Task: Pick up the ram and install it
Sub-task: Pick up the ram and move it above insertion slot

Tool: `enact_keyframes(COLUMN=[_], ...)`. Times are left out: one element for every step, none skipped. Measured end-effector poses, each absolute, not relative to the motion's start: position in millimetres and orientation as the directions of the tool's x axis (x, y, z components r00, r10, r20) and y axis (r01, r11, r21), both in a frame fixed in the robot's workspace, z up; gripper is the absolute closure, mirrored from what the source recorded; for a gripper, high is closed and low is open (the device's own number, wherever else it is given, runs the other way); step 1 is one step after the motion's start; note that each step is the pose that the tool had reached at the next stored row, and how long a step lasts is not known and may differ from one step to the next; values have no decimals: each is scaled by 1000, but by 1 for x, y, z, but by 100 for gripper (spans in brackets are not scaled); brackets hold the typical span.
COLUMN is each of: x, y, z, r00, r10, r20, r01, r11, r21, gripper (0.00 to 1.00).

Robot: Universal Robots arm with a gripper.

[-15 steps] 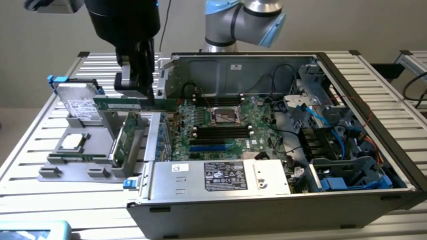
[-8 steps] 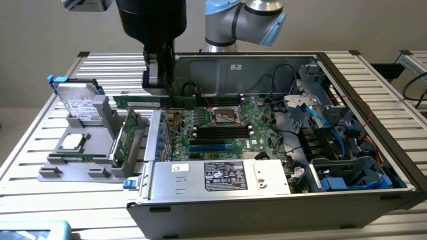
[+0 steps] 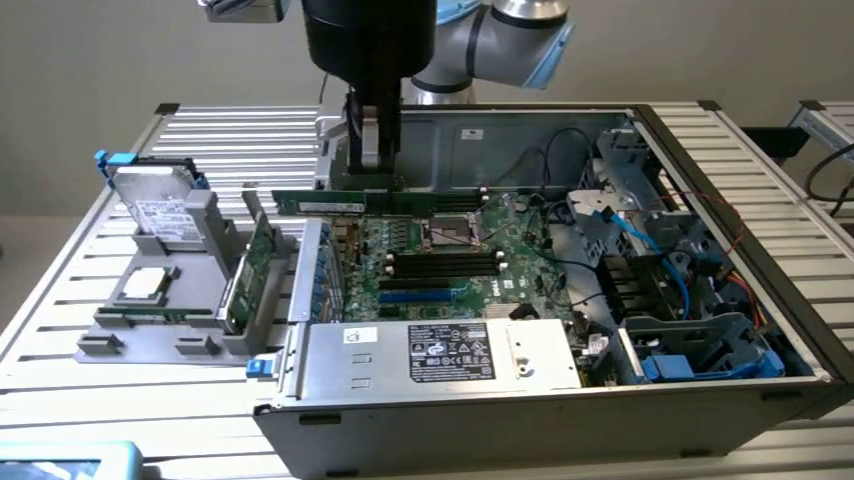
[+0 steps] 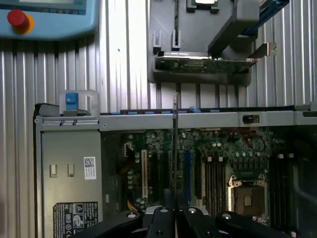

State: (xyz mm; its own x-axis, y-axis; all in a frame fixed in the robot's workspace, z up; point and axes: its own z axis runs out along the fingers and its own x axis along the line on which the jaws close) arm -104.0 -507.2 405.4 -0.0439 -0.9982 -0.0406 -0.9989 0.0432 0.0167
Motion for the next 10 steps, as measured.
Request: enact_keyframes(x=[-99,-95,-90,-86,-82,-78,-74,-70,-66,-62], y=[-507,-507,-506,-505,-504,-503,-502,-500,-499,-498], z=[405,405,405,405,405,405,405,405,405,405], r00=[-44,-44,-44,-44,-44,-44,-44,-44,-44,-44], r10=[-998,-998,-998,-998,-998,-998,-998,-998,-998,-998], r20=[-41,-41,-41,-41,-41,-41,-41,-41,-41,-41], r01=[-999,-999,-999,-999,-999,-999,-999,-999,-999,-999], r11=[43,43,43,43,43,43,43,43,43,43], r21=[17,17,17,17,17,17,17,17,17,17], gripper=[87,87,87,87,87,87,87,87,87,87])
